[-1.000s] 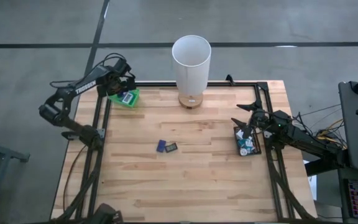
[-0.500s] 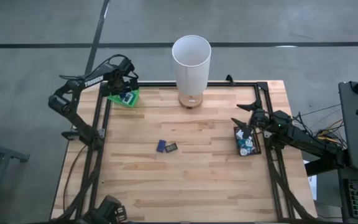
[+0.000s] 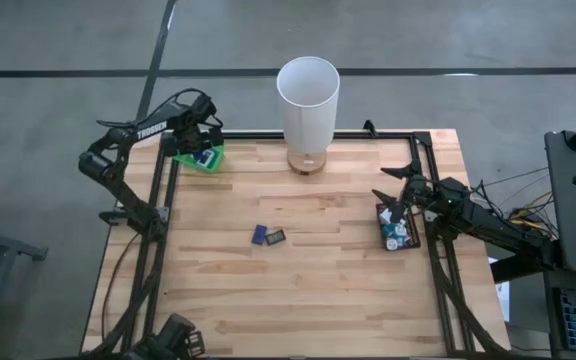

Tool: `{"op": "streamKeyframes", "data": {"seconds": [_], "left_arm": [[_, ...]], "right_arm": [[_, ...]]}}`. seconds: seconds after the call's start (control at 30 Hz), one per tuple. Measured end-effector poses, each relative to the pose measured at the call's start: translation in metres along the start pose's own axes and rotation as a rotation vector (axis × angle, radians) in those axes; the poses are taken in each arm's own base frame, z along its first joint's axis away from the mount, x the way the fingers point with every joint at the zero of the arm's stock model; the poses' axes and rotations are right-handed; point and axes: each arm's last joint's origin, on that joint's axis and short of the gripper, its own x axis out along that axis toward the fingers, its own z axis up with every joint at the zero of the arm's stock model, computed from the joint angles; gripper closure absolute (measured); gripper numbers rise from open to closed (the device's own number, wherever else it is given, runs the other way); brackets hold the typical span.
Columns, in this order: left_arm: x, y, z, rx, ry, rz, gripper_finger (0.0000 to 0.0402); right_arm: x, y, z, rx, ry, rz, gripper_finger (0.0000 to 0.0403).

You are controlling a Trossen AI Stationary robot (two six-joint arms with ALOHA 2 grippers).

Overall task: Pick & Place Office items
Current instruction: Put the left blue digital clock into the green bin, then put the blue digital clock into the green bin

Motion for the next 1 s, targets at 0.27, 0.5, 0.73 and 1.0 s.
{"op": "streamKeyframes", "data": {"seconds": [0.27,0.5,0.73,1.0], "left_arm": [[0.000,0.000,-0.001,0.004,0.015,-0.006,0.0202],[0.000,0.000,-0.001,0.008,0.018,-0.008,0.0185],[-0.006,-0.002,-0.001,0.020,0.009,-0.026,0.0186],[-0.037,-0.012,-0.010,0.074,-0.035,-0.091,0.0188]], "right_arm": [[0.000,0.000,0.000,0.000,0.000,0.000,0.0054],[0.000,0.000,0.000,0.000,0.000,0.000,0.0057],[0.000,0.000,0.000,0.000,0.000,0.000,0.0058],[0.000,0.000,0.000,0.000,0.000,0.000,0.0055]]}}
